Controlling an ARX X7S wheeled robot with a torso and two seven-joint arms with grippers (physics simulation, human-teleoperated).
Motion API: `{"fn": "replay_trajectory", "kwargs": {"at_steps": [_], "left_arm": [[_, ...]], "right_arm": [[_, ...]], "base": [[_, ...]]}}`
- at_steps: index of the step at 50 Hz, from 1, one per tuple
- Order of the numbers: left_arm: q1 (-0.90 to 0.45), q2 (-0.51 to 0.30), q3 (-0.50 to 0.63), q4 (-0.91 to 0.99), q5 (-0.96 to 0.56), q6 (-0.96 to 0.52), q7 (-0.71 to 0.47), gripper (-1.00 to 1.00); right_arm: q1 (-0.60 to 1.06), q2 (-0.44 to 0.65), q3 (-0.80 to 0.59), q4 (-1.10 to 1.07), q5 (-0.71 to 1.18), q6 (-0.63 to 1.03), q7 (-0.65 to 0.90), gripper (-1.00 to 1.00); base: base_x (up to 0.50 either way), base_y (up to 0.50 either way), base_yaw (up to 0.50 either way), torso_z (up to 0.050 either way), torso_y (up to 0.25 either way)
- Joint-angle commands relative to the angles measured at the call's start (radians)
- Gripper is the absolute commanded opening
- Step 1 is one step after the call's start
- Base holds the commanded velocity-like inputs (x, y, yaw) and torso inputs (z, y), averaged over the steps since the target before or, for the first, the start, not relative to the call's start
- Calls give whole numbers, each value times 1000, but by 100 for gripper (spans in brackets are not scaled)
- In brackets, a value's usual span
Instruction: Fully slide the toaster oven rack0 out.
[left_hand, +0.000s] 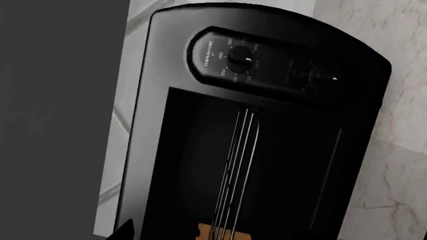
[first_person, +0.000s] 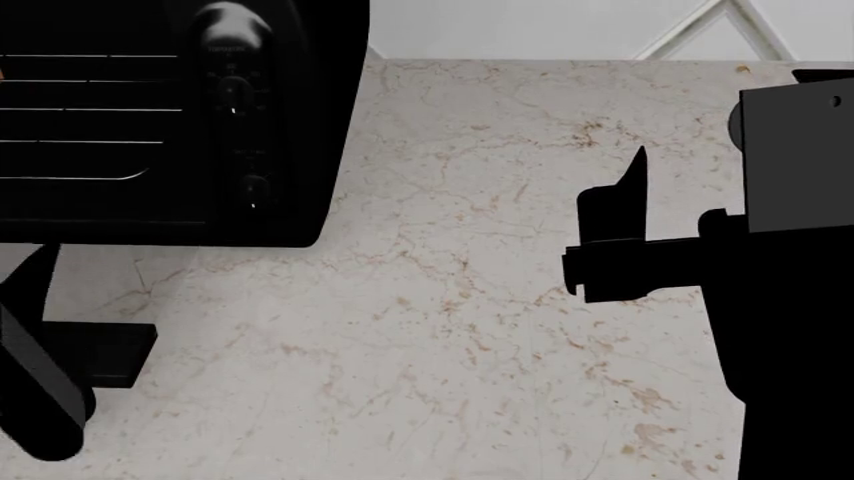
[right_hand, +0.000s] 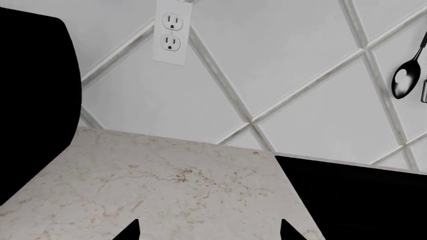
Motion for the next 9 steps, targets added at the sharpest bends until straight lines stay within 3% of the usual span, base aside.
{"fn": "replay_trajectory", "kwargs": {"at_steps": [1, 4, 7, 9], "left_arm": [[-120, -202, 68, 394, -338, -109, -143, 100], [-544, -235, 460, 394, -587, -47, -289, 100], [-994, -112, 910, 394, -872, 88, -546, 100], [-1257, -81, 1176, 394, -932, 100, -576, 100]], "right_arm": [[4, -2, 3, -8, 21, 1, 18, 100], [7, 0, 1, -7, 23, 0, 18, 100], [20, -1, 26, -21, 81, 31, 64, 100], [34, -2, 41, -29, 125, 54, 99, 100]], "base": [[0, 0, 0, 0, 0], [0, 0, 0, 0, 0], [0, 0, 0, 0, 0], [0, 0, 0, 0, 0]]}}
